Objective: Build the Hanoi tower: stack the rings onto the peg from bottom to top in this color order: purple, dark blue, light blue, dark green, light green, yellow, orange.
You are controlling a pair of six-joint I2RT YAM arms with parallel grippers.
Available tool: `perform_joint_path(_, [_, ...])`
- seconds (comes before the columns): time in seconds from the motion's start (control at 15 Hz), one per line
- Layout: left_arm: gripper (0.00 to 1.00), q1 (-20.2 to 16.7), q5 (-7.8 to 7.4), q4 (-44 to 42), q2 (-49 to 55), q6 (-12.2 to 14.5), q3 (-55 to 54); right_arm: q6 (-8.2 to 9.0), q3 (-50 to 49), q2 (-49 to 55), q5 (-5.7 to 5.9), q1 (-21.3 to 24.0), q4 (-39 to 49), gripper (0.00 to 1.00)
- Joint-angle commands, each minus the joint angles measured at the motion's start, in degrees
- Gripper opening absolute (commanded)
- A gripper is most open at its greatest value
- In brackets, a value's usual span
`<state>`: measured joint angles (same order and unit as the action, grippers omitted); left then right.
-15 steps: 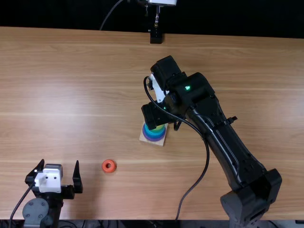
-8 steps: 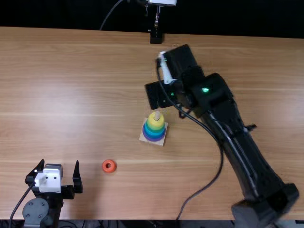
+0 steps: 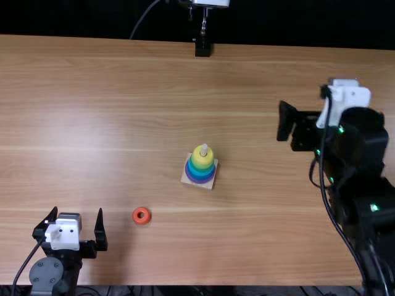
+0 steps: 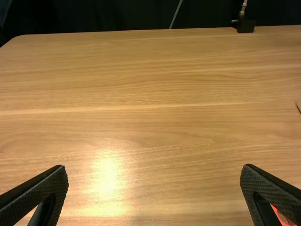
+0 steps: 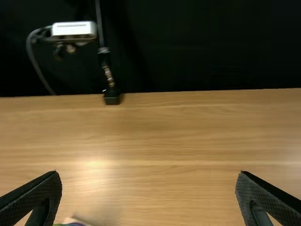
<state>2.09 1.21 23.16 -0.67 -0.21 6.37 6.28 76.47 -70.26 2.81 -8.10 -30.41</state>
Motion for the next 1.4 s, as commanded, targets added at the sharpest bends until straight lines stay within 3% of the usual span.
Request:
perform_joint_path(0.0, [1.0,-0.5,-0.05,4.3,0.7,0.2,-6.4,0.15,-6.7,7.1,0.67,3.4,2.6,1.0])
perform_joint_path(0.07, [1.0,-0.5,-0.16,4.3,0.7,0.2,-6.4,-0.38,-11.0,11.8,0.25,6.3,5.5,1.0])
perform_joint_path(0.13, [1.0,-0.5,-0.05,4.3,0.7,0.2,-6.4,-3.33,-15.5,16.0,-1.33,9.2,8.1,1.0])
perform_joint_path(0.27, [1.0,-0.5,-0.05,4.3,0.7,0.2,-6.4,-14.93,-23.3,23.7,-10.09,12.4,9.6,1.0])
perform_joint_path(0.33, [1.0,-0.5,-0.05,4.3,0.7,0.2,-6.4,-17.89,-27.2,28.2,-11.04,12.8,9.6,1.0])
perform_joint_path(0.53, [1.0,-0.5,-0.16,4.3,0.7,0.2,-6.4,-16.62,-35.6,39.3,-10.93,12.8,9.0,1.0])
perform_joint_path(0.8, [1.0,-0.5,-0.16,4.3,0.7,0.2,-6.4,-16.51,-47.0,53.8,-10.3,13.2,8.9,1.0])
perform_joint_path(1.0, [1.0,-0.5,-0.05,4.3,0.7,0.2,-6.4,-16.51,-55.3,61.6,-4.29,12.9,7.9,1.0])
perform_joint_path(1.07, [1.0,-0.5,-0.05,4.3,0.7,0.2,-6.4,-16.41,-57.0,63.6,-3.23,12.8,8.0,1.0])
perform_joint_path(1.2, [1.0,-0.5,-0.16,4.3,0.7,0.2,-6.4,-16.41,-60.5,65.5,-2.49,12.8,8.6,1.0])
perform_joint_path(1.33, [1.0,-0.5,-0.05,4.3,0.7,0.2,-6.4,-16.51,-63.8,68.6,-2.49,12.8,8.7,1.0])
